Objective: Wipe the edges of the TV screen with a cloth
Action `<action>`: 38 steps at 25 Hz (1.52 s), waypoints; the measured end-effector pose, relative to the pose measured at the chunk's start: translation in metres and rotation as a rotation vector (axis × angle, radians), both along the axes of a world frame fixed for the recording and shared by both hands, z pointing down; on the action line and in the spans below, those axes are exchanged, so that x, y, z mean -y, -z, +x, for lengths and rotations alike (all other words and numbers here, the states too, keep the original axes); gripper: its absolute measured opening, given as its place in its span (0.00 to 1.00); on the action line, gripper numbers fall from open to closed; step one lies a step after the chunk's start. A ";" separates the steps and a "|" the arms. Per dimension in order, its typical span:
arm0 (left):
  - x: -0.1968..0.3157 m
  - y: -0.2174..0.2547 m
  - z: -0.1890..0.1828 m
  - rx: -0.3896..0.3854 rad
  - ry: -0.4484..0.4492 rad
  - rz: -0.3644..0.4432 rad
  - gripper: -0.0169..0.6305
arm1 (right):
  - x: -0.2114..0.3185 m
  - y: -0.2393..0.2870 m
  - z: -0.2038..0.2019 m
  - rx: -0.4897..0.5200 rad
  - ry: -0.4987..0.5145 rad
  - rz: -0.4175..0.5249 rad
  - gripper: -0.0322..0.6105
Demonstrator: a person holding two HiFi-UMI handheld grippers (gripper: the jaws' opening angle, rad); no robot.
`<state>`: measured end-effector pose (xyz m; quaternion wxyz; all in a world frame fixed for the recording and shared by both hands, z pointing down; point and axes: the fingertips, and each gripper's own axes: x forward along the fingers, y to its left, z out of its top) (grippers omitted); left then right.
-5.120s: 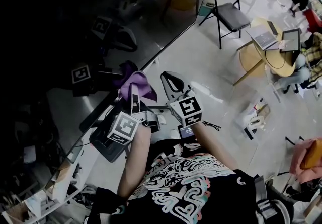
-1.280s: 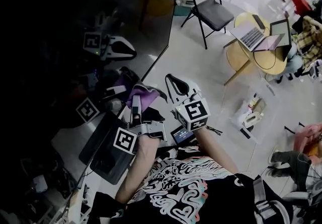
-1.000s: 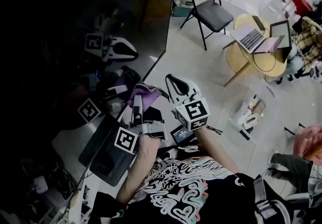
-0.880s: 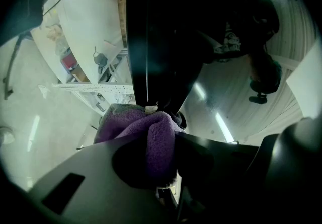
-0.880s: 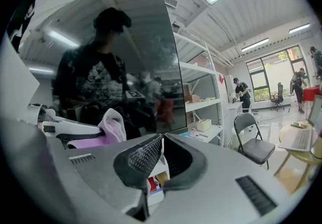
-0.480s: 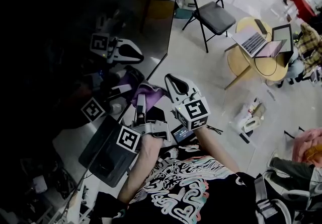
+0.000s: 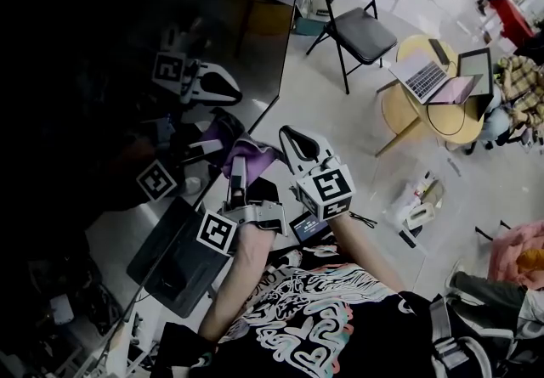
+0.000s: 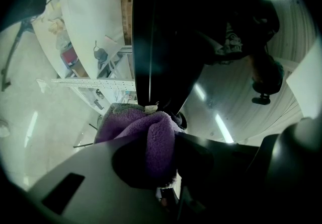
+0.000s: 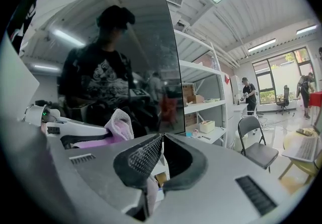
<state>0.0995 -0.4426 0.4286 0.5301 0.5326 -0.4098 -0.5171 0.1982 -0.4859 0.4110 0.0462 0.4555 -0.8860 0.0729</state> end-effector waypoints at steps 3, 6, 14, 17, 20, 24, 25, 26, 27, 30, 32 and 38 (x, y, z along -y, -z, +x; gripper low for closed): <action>0.001 0.000 0.000 -0.001 -0.003 0.002 0.13 | -0.001 0.000 0.000 -0.008 0.004 0.003 0.11; 0.001 0.000 0.001 -0.007 -0.004 0.010 0.13 | -0.001 0.000 0.003 -0.010 -0.001 0.009 0.11; 0.002 -0.001 0.001 -0.009 -0.007 0.023 0.13 | -0.001 0.001 0.002 -0.012 0.003 0.018 0.11; 0.003 -0.001 0.001 -0.012 -0.012 0.023 0.13 | -0.001 0.001 0.000 -0.014 0.005 0.021 0.11; 0.003 -0.001 0.001 -0.004 -0.021 0.022 0.13 | 0.000 0.003 -0.002 -0.010 0.009 0.025 0.11; 0.002 0.001 0.003 0.002 -0.031 0.027 0.13 | -0.001 0.007 -0.003 -0.002 0.010 0.036 0.11; 0.002 0.002 0.003 0.004 -0.033 0.028 0.13 | -0.001 0.008 -0.004 0.000 0.010 0.038 0.11; 0.003 0.002 0.003 0.004 -0.035 0.028 0.13 | -0.001 0.009 -0.004 0.002 0.010 0.038 0.11; 0.003 0.001 0.003 0.002 -0.036 0.028 0.13 | -0.001 0.009 -0.005 0.002 0.011 0.040 0.11; 0.004 -0.001 0.002 -0.009 -0.034 0.026 0.13 | -0.001 0.007 -0.003 -0.006 0.006 0.042 0.11; 0.004 -0.002 0.002 -0.014 -0.037 0.028 0.13 | -0.001 0.006 0.000 -0.008 -0.004 0.042 0.11; 0.006 -0.003 0.001 -0.025 -0.048 0.033 0.13 | -0.001 0.009 0.003 -0.013 -0.019 0.051 0.11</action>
